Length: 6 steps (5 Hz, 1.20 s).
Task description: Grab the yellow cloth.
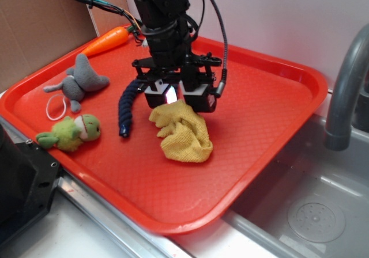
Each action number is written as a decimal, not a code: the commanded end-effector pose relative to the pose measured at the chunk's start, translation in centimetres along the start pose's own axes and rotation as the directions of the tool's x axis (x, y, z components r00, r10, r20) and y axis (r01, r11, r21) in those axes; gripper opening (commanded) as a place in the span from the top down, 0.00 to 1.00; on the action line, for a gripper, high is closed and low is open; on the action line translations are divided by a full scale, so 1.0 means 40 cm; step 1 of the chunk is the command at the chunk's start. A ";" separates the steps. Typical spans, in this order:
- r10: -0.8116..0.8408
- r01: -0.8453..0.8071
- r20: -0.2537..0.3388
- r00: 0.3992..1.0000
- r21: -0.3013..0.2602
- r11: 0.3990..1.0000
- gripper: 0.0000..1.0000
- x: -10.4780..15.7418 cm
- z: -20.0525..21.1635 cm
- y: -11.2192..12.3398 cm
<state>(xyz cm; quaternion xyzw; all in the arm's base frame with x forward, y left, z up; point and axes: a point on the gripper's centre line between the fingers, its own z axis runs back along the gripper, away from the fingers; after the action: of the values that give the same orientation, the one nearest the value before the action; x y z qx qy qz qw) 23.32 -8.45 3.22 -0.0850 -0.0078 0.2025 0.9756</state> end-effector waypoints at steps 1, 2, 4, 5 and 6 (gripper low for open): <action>-0.180 0.180 -0.074 0.981 -0.011 0.984 1.00 -0.031 0.103 -0.010; -0.280 0.280 -0.025 0.960 -0.005 0.960 1.00 -0.052 0.228 -0.015; -0.342 0.349 0.105 0.934 -0.057 0.936 0.24 -0.099 0.415 0.039; -0.569 0.570 0.060 0.820 0.008 0.822 0.00 -0.111 0.328 -0.023; -0.745 0.745 -0.053 0.665 -0.019 0.666 0.00 -0.092 0.245 -0.066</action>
<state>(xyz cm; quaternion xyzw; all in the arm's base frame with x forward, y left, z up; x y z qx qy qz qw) 20.08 -10.47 12.07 -0.0712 0.0153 -0.2215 0.9724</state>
